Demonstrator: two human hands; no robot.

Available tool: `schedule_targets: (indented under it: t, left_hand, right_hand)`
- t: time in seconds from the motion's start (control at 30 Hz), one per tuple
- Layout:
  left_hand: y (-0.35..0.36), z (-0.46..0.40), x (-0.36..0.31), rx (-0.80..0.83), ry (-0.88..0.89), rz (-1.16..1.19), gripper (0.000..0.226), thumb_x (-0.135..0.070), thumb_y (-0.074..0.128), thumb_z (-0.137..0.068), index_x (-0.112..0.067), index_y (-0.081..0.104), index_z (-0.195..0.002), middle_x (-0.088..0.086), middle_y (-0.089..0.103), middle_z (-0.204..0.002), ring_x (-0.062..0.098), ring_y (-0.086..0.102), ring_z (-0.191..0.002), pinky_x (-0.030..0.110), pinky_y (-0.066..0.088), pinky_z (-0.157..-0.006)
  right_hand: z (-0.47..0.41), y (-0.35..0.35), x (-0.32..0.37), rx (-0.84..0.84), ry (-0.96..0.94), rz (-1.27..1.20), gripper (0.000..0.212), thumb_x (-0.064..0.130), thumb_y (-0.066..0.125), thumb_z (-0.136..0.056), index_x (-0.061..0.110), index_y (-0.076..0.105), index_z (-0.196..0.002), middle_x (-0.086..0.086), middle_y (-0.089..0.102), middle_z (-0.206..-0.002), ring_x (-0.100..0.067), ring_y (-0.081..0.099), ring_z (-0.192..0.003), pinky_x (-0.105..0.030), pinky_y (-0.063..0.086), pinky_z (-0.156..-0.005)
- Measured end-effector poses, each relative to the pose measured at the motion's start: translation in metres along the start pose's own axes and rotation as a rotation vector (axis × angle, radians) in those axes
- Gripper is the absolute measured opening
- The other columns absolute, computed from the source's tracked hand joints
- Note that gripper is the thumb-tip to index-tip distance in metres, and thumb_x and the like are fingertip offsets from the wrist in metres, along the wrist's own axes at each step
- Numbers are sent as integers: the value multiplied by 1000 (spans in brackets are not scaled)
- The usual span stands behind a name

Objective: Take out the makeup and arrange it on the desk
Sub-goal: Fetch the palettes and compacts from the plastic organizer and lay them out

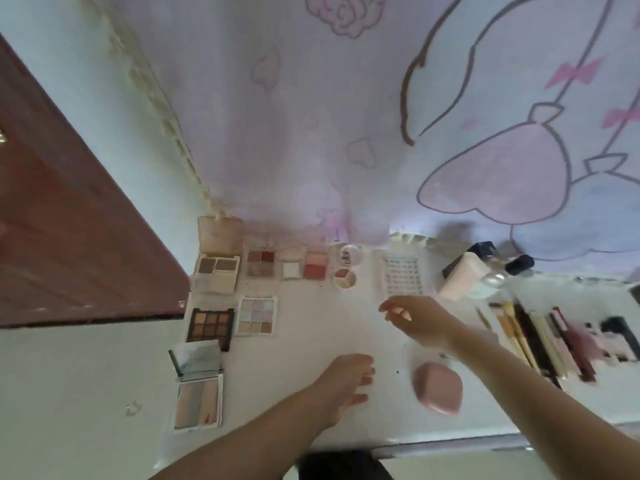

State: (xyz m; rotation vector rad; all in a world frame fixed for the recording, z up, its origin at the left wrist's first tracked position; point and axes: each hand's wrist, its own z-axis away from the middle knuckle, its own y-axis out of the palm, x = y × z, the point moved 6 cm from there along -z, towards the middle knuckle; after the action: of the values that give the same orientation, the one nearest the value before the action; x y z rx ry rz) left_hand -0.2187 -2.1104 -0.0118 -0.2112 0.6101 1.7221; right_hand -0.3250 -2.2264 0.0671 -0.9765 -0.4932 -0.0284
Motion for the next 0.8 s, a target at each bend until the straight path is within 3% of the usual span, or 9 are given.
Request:
schedule_targets:
  t: [0.13, 0.27, 0.4, 0.5, 0.57, 0.7, 0.8]
  left_hand:
    - [48, -17, 13, 74, -12, -172, 14, -20, 48, -96, -17, 56, -107, 0, 57, -92, 9, 54, -81, 24, 47, -67]
    - [81, -22, 16, 119, -11, -264, 18, -11, 40, -96, -16, 56, -90, 4, 59, -97, 8, 55, -81, 25, 46, -69]
    - [77, -18, 20, 114, -9, -251, 19, -11, 42, -95, -17, 57, -84, 0, 58, -86, 8, 53, -81, 32, 48, -87]
    - [60, -17, 22, 121, -21, -150, 14, -15, 47, -94, -12, 61, -93, 6, 60, -95, 16, 56, -90, 34, 50, -85]
    - [45, -14, 20, 143, -65, 1, 17, -20, 50, -95, -9, 62, -97, 11, 62, -98, 22, 58, -89, 35, 53, -78]
    - [18, 10, 5, 351, -125, 335, 47, -42, 52, -93, -8, 56, -124, 19, 61, -112, 27, 62, -88, 39, 57, -78]
    - [-14, 27, -8, 377, -48, 454, 56, -42, 58, -87, -9, 51, -131, 22, 54, -132, 27, 62, -95, 39, 55, -83]
  right_hand:
    - [73, 33, -62, 9, 193, 76, 44, 30, 53, -94, 27, 43, -136, 4, 42, -142, -15, 45, -125, -28, 38, -103]
    - [105, 73, -76, -1, 139, 166, 66, 36, 62, -87, 30, 27, -142, 5, 18, -153, -18, 19, -142, -29, 34, -110]
    - [99, 78, -76, -121, 98, 263, 49, 33, 56, -89, 25, 36, -133, 1, 34, -142, -24, 27, -138, -31, 39, -106]
    - [87, 74, -70, -41, 129, 240, 55, 39, 60, -84, 27, 35, -132, 0, 39, -138, -26, 33, -132, -35, 42, -101]
    - [80, 67, -53, 1, 154, 96, 68, 43, 63, -80, 29, 31, -139, 1, 41, -139, -22, 38, -128, -33, 42, -102]
    - [62, 53, 4, 19, 40, -144, 77, 46, 64, -78, 33, 27, -144, 7, 45, -138, -13, 43, -124, -27, 38, -102]
    - [49, 47, 46, 85, -68, -116, 78, 48, 63, -80, 35, 22, -146, 7, 40, -142, -14, 42, -125, -30, 40, -103]
